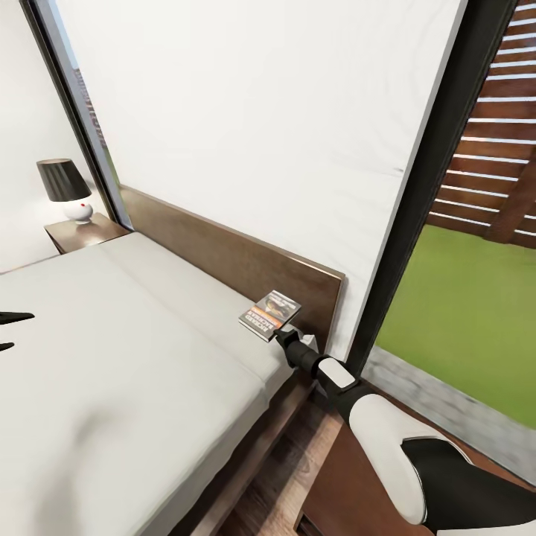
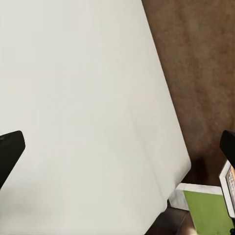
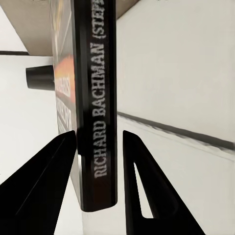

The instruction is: In the bedroom, move the book from the bed onto either nightstand, and place the two sandals side by side next to the bed.

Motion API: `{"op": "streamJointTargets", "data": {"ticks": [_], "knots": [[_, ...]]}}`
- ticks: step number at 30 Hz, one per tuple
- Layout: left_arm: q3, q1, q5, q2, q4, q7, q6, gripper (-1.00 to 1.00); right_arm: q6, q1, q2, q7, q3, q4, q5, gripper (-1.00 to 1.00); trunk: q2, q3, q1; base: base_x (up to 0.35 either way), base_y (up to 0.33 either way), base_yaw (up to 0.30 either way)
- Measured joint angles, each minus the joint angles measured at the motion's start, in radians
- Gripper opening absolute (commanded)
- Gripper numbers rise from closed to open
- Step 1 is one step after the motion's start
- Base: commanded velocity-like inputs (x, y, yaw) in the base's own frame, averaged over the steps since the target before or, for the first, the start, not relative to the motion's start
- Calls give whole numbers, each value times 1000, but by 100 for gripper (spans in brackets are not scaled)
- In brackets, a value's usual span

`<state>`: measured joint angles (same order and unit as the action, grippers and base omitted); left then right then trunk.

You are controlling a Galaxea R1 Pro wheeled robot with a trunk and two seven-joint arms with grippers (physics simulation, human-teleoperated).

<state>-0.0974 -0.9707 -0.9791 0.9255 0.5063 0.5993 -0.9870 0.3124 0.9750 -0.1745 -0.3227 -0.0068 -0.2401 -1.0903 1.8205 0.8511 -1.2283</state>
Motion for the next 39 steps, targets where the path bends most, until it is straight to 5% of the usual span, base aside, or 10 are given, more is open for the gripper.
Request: {"op": "streamJointTargets", "data": {"ticks": [39], "knots": [[0,0,1,0,0,0,1,100,-3,0,0,1,44,-1,4,-100,0,0,0,-104,0,26]]}}
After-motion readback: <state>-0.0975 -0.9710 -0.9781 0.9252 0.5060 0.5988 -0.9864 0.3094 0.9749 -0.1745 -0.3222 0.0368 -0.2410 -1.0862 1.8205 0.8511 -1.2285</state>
